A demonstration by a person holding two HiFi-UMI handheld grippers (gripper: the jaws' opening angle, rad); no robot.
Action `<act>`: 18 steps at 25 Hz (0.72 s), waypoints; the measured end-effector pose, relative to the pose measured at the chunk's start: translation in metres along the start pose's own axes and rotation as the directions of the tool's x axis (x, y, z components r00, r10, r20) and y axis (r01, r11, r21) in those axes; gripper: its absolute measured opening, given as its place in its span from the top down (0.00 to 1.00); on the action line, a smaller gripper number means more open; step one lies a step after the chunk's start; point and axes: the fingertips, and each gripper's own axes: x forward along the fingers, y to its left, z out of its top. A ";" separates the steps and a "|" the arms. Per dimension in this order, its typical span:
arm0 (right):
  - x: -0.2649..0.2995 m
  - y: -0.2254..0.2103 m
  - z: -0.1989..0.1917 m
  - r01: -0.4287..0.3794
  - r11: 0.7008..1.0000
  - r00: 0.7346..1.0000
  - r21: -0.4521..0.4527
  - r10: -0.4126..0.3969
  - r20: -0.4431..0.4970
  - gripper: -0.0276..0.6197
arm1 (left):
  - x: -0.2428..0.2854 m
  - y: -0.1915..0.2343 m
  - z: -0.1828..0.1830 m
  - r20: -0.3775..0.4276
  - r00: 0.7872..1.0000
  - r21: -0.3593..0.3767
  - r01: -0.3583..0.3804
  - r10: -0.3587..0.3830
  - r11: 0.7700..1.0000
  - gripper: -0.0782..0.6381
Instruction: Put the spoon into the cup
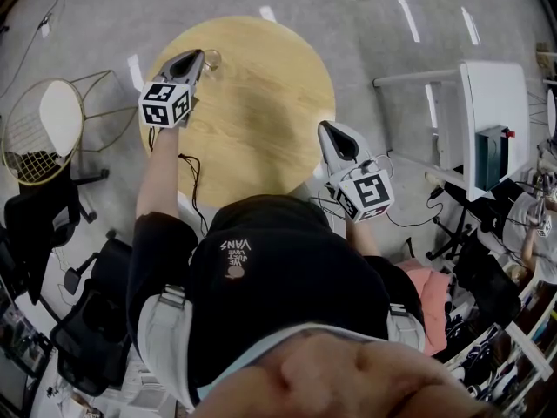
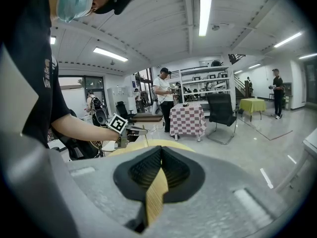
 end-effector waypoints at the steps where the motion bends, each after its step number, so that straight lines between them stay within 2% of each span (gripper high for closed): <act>1: 0.000 -0.001 0.000 0.001 1.000 1.000 0.000 -0.001 0.001 0.96 | 0.000 0.000 0.001 0.003 1.000 0.001 -0.003 0.003 1.000 0.88; 6: -0.002 -0.002 0.001 0.004 1.000 1.000 -0.004 -0.004 0.002 0.96 | -0.001 0.002 0.003 0.032 0.999 -0.001 -0.021 0.021 1.000 0.87; 8: -0.002 -0.001 0.001 0.000 1.000 1.000 -0.003 0.000 0.004 0.96 | -0.003 0.003 0.006 0.051 0.998 -0.012 -0.023 0.024 1.000 0.83; 11: -0.003 0.002 0.002 -0.006 1.000 1.000 -0.003 0.006 0.008 0.96 | -0.005 0.003 0.009 0.066 0.998 -0.032 -0.016 0.018 0.999 0.81; 13: -0.004 0.002 0.002 -0.007 1.000 1.000 -0.005 0.007 0.010 0.96 | -0.005 0.003 0.010 0.068 0.998 -0.043 -0.010 0.013 0.999 0.74; 18: -0.006 0.002 0.004 -0.004 1.000 1.000 -0.009 0.004 0.013 0.96 | -0.006 0.002 0.011 0.070 0.997 -0.045 -0.009 0.012 0.999 0.73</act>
